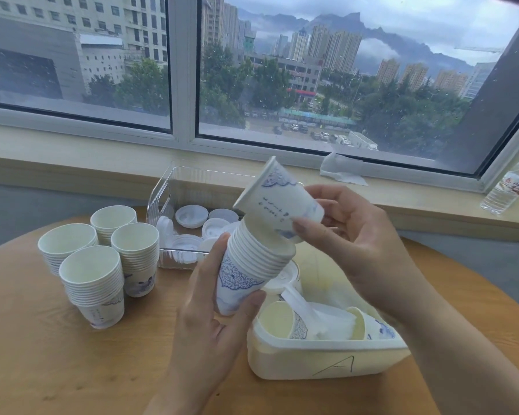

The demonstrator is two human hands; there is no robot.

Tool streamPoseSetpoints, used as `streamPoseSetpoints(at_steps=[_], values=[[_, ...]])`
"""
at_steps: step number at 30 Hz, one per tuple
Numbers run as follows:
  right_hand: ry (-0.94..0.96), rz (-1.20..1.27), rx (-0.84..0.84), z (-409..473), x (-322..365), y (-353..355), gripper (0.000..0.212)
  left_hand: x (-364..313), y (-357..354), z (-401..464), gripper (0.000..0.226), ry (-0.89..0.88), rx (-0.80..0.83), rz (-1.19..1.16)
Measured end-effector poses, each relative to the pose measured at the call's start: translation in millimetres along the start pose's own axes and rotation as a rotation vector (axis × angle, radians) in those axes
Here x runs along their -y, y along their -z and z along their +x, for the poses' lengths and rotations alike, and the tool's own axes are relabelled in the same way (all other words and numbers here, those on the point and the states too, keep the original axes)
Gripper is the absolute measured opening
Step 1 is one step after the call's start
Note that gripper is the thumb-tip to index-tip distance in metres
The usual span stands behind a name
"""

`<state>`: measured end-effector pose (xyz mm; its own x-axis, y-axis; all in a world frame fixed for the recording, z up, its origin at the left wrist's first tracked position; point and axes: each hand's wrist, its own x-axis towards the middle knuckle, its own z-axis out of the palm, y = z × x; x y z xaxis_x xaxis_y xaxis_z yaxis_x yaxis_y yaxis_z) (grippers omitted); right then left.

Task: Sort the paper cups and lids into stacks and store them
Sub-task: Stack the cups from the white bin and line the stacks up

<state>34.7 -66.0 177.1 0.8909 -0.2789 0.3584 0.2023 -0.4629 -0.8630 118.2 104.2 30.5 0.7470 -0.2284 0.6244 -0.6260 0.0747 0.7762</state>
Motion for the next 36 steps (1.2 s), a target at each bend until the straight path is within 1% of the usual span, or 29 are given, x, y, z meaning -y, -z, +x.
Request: streamPoseSetpoints(at_steps=[6,10,12,16,19,22,25,28,30,32,36], values=[[0.027,-0.090,-0.013,2,-3,-11,0.019,1,0,0,0.077,0.000,0.003,-0.002],[0.055,-0.133,-0.056,2,-3,-9,0.021,0,1,0,0.077,0.001,-0.007,0.004],[0.070,-0.120,-0.068,2,-2,-8,0.024,0,1,1,0.077,0.004,-0.007,0.006],[0.182,-0.238,-0.097,-2,-1,-4,0.050,-1,0,1,0.077,0.008,-0.005,0.009],[0.274,-0.332,-0.137,-6,-2,-4,0.053,-1,0,1,0.078,0.007,-0.007,0.001],[0.322,-0.361,-0.144,-6,-2,-3,0.050,-2,0,1,0.077,0.014,-0.011,0.004],[0.338,-0.337,-0.168,-7,-1,-1,0.042,-2,1,0,0.075,0.025,-0.017,0.009],[0.326,-0.304,-0.206,-9,-4,1,0.031,-3,1,1,0.075,0.033,-0.026,0.007],[0.336,-0.338,-0.211,-12,-10,1,0.023,-4,0,1,0.074,0.039,-0.026,0.004],[0.339,-0.380,-0.177,-14,-17,-1,0.020,-4,0,1,0.075,0.038,-0.023,0.003],[0.303,-0.395,-0.084,-16,-24,0,0.021,-6,0,1,0.074,0.051,-0.022,-0.012]])
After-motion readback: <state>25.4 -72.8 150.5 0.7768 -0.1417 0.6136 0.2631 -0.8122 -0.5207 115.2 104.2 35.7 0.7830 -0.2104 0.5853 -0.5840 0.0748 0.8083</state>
